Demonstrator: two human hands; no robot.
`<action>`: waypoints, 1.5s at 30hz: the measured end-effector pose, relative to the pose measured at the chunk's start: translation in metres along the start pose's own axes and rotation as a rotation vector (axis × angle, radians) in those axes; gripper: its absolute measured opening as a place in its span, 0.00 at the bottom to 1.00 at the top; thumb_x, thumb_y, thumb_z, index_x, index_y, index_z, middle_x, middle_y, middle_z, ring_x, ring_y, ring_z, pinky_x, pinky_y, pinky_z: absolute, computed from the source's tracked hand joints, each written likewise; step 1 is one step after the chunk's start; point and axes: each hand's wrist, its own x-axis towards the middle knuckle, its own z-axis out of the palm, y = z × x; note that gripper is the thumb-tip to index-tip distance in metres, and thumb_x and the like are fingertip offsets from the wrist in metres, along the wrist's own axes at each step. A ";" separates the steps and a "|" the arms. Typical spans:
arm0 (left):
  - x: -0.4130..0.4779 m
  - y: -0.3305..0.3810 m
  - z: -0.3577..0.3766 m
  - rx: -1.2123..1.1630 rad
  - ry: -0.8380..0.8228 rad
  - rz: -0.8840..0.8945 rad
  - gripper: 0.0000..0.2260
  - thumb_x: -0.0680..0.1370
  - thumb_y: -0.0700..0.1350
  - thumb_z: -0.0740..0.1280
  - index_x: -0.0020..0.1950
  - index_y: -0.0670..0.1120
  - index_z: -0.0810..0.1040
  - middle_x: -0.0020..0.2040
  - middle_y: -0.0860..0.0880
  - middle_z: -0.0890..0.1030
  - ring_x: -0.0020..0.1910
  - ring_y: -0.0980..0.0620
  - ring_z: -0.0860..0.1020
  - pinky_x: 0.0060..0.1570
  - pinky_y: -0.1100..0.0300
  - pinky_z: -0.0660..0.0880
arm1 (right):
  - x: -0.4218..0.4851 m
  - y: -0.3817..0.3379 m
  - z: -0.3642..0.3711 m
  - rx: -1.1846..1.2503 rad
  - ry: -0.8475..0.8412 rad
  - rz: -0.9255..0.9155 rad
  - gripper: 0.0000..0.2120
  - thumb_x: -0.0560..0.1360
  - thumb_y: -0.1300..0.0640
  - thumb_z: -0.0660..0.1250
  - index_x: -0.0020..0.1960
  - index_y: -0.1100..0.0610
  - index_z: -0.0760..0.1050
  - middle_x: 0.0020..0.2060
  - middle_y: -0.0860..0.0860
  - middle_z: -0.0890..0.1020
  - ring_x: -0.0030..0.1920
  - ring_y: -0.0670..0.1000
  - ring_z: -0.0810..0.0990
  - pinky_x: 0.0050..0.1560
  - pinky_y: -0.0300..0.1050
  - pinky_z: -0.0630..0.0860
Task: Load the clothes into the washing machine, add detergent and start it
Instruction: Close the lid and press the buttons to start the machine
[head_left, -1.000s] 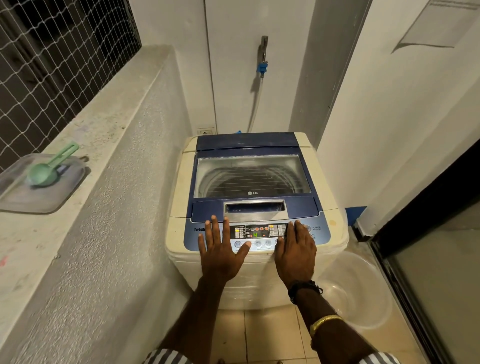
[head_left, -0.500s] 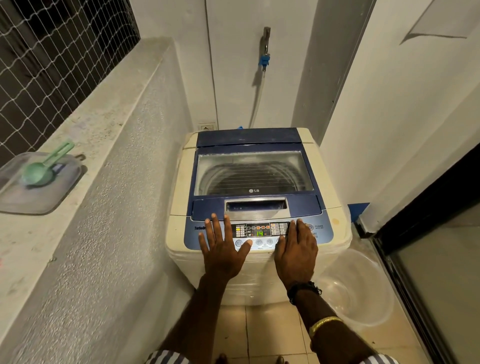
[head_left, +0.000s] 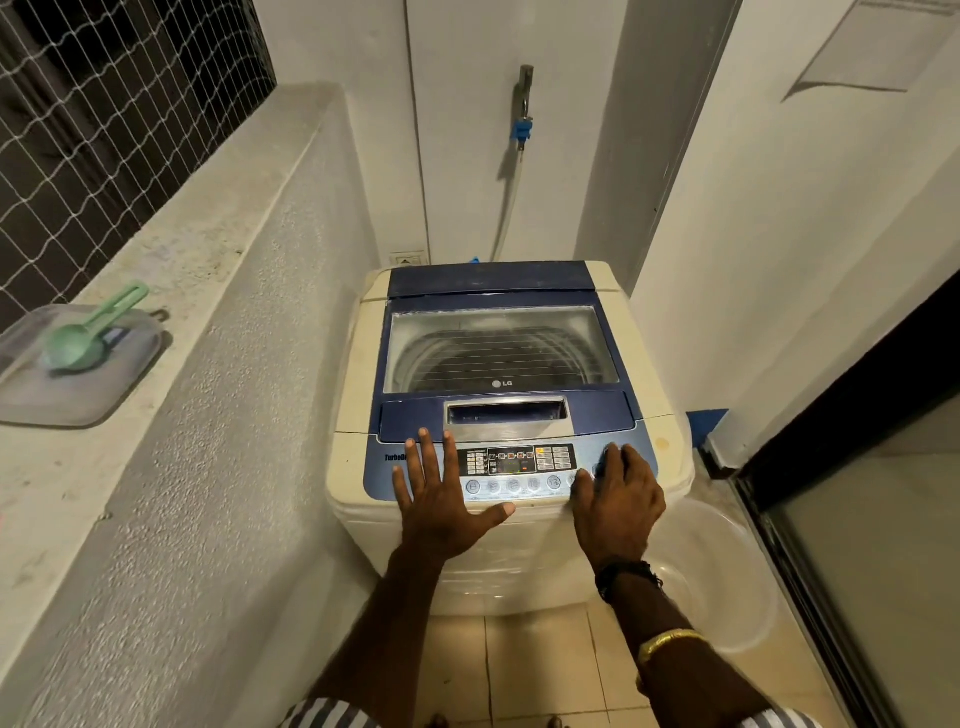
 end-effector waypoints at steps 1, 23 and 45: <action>0.000 0.000 0.000 -0.003 0.000 0.003 0.60 0.54 0.86 0.37 0.77 0.52 0.29 0.76 0.45 0.26 0.76 0.43 0.28 0.72 0.42 0.32 | 0.001 0.002 -0.002 0.006 0.010 0.014 0.23 0.75 0.42 0.56 0.64 0.54 0.71 0.64 0.54 0.74 0.66 0.58 0.71 0.65 0.60 0.68; -0.002 0.003 -0.005 0.009 -0.012 -0.014 0.59 0.55 0.85 0.39 0.76 0.53 0.27 0.75 0.46 0.24 0.76 0.43 0.29 0.73 0.40 0.34 | -0.002 0.001 -0.003 0.063 0.136 0.112 0.21 0.77 0.49 0.58 0.66 0.56 0.73 0.68 0.56 0.73 0.67 0.59 0.71 0.63 0.62 0.69; -0.002 0.004 -0.004 0.026 -0.024 -0.025 0.58 0.56 0.85 0.42 0.75 0.54 0.26 0.75 0.46 0.24 0.76 0.43 0.28 0.73 0.40 0.33 | -0.002 -0.006 0.013 0.097 0.149 0.187 0.18 0.79 0.55 0.63 0.67 0.56 0.70 0.69 0.56 0.70 0.69 0.59 0.69 0.61 0.63 0.68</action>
